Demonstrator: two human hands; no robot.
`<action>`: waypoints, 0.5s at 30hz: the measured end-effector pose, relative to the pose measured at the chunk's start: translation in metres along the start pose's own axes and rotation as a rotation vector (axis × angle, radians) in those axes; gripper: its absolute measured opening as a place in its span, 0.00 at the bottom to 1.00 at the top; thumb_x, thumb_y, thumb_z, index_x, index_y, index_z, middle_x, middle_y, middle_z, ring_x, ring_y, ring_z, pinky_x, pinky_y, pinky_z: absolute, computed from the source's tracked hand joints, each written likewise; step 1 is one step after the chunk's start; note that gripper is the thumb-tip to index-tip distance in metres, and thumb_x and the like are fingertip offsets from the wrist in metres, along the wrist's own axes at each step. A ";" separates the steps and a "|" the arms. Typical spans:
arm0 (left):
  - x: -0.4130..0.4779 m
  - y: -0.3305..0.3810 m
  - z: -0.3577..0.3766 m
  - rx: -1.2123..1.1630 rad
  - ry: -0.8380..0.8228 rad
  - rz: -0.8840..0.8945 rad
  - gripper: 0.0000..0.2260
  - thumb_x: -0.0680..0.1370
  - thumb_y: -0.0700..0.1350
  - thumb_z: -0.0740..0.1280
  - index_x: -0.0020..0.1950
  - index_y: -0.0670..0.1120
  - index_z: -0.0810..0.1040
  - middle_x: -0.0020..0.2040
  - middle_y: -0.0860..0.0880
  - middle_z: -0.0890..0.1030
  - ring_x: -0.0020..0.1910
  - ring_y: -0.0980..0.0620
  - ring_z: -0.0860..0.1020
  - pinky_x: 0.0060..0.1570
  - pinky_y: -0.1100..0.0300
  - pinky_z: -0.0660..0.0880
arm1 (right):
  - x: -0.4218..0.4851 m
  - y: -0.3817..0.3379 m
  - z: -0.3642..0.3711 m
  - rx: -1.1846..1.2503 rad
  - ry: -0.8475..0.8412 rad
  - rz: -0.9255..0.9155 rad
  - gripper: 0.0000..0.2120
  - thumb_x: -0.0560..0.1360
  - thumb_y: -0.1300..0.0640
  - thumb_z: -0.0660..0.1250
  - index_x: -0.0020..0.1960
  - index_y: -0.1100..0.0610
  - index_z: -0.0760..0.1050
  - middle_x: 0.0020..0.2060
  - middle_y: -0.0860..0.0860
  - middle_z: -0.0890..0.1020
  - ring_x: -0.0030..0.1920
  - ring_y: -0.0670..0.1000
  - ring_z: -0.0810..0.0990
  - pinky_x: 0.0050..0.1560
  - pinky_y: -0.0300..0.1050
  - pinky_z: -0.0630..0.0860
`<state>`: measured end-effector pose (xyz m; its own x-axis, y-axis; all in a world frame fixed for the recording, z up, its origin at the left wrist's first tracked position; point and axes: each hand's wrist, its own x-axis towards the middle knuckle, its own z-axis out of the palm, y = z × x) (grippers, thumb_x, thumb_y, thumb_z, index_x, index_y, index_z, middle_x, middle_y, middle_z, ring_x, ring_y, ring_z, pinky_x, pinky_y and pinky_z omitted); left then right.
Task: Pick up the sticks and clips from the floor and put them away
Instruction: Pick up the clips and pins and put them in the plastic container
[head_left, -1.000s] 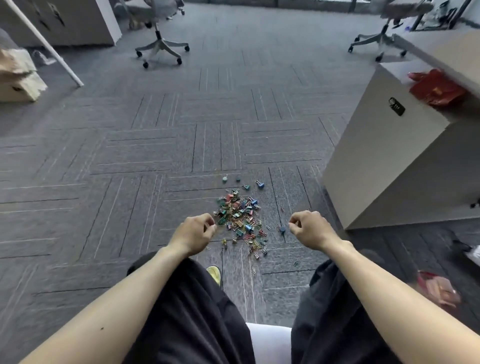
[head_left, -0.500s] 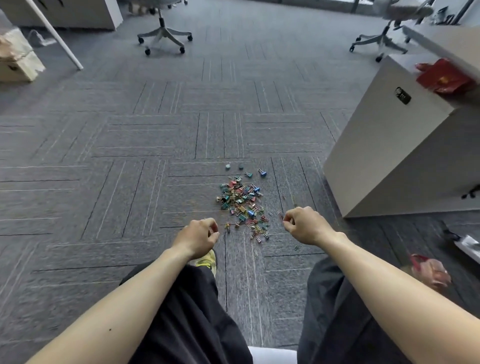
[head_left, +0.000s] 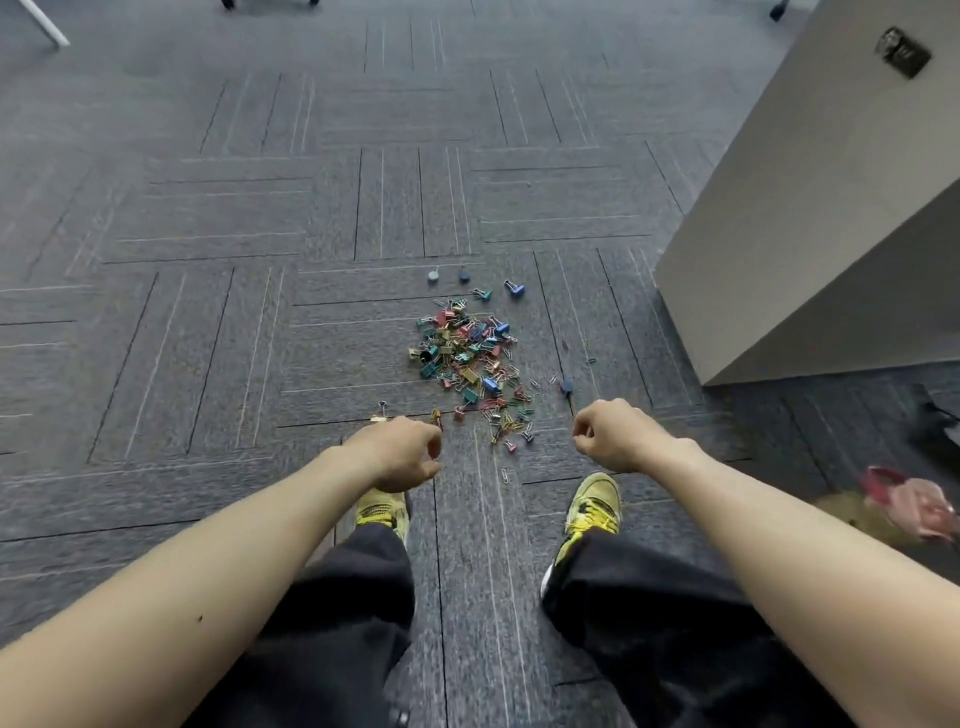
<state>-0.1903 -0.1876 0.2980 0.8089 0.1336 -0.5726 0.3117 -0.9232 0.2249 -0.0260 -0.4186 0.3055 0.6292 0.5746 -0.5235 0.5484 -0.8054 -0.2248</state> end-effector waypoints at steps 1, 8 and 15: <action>0.014 -0.002 0.004 0.031 -0.026 0.019 0.11 0.79 0.54 0.64 0.59 0.51 0.76 0.59 0.48 0.80 0.56 0.47 0.78 0.53 0.54 0.76 | 0.013 0.009 0.005 -0.015 -0.022 0.010 0.09 0.77 0.53 0.64 0.50 0.52 0.82 0.50 0.53 0.84 0.49 0.58 0.82 0.52 0.51 0.79; 0.127 -0.013 0.047 0.219 -0.199 0.117 0.14 0.77 0.55 0.67 0.61 0.55 0.75 0.60 0.48 0.78 0.58 0.45 0.78 0.54 0.52 0.77 | 0.120 0.069 0.033 -0.124 -0.225 -0.002 0.05 0.77 0.57 0.68 0.51 0.53 0.82 0.50 0.51 0.84 0.50 0.53 0.81 0.50 0.46 0.78; 0.233 -0.008 0.090 0.291 -0.341 0.256 0.17 0.77 0.53 0.70 0.63 0.53 0.75 0.61 0.48 0.79 0.57 0.45 0.78 0.54 0.52 0.77 | 0.208 0.113 0.079 -0.199 -0.335 -0.041 0.06 0.75 0.60 0.67 0.48 0.50 0.80 0.50 0.51 0.84 0.47 0.54 0.81 0.47 0.46 0.78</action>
<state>-0.0497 -0.1816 0.0917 0.6175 -0.1899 -0.7633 -0.0657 -0.9795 0.1905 0.1233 -0.4020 0.1061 0.4079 0.4994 -0.7643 0.6857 -0.7203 -0.1046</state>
